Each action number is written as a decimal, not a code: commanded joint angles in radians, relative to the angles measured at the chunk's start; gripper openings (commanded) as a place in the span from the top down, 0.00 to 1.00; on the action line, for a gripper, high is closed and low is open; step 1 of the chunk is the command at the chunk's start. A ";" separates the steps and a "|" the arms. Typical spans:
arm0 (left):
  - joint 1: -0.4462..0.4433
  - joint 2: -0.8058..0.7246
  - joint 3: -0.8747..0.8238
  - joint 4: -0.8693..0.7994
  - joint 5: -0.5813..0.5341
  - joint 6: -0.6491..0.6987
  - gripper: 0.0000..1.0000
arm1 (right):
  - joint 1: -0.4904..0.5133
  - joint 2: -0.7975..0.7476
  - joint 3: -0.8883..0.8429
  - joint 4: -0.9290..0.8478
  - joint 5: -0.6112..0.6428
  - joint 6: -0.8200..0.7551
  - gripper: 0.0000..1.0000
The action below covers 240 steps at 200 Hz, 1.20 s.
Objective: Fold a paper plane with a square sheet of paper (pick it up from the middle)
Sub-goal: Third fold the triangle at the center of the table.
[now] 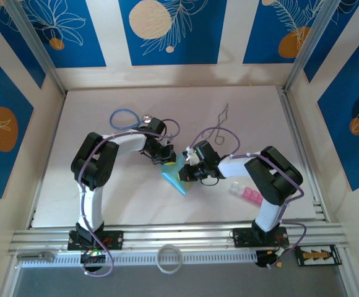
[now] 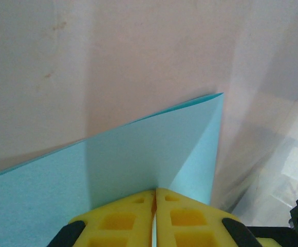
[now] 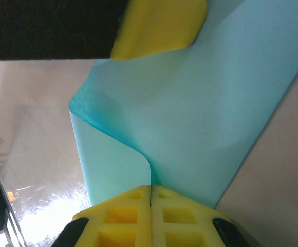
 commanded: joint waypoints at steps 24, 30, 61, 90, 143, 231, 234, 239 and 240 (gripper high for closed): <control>-0.003 0.011 -0.008 -0.041 -0.060 0.015 0.90 | 0.008 -0.025 0.012 -0.058 0.009 -0.013 1.00; -0.002 0.010 -0.008 -0.041 -0.060 0.015 0.90 | 0.008 -0.025 0.013 -0.058 0.008 -0.011 1.00; -0.003 0.012 -0.009 -0.040 -0.059 0.015 0.90 | 0.011 -0.013 0.014 -0.055 -0.002 -0.009 1.00; -0.003 0.008 -0.014 -0.041 -0.063 0.015 0.90 | 0.017 -0.020 0.018 -0.063 -0.008 -0.008 1.00; -0.003 0.007 -0.014 -0.040 -0.065 0.015 0.90 | 0.016 -0.026 0.013 -0.059 -0.002 -0.008 1.00; -0.003 0.005 -0.020 -0.037 -0.065 0.014 0.90 | 0.017 0.012 0.026 -0.061 0.004 -0.007 1.00; -0.003 0.006 -0.020 -0.037 -0.066 0.014 0.90 | 0.018 0.014 0.024 -0.061 0.005 -0.007 1.00; -0.003 0.006 -0.020 -0.038 -0.065 0.015 0.90 | 0.017 0.016 0.024 -0.062 0.007 -0.007 1.00; -0.002 0.005 -0.019 -0.037 -0.066 0.015 0.90 | 0.017 0.016 0.024 -0.062 0.007 -0.007 1.00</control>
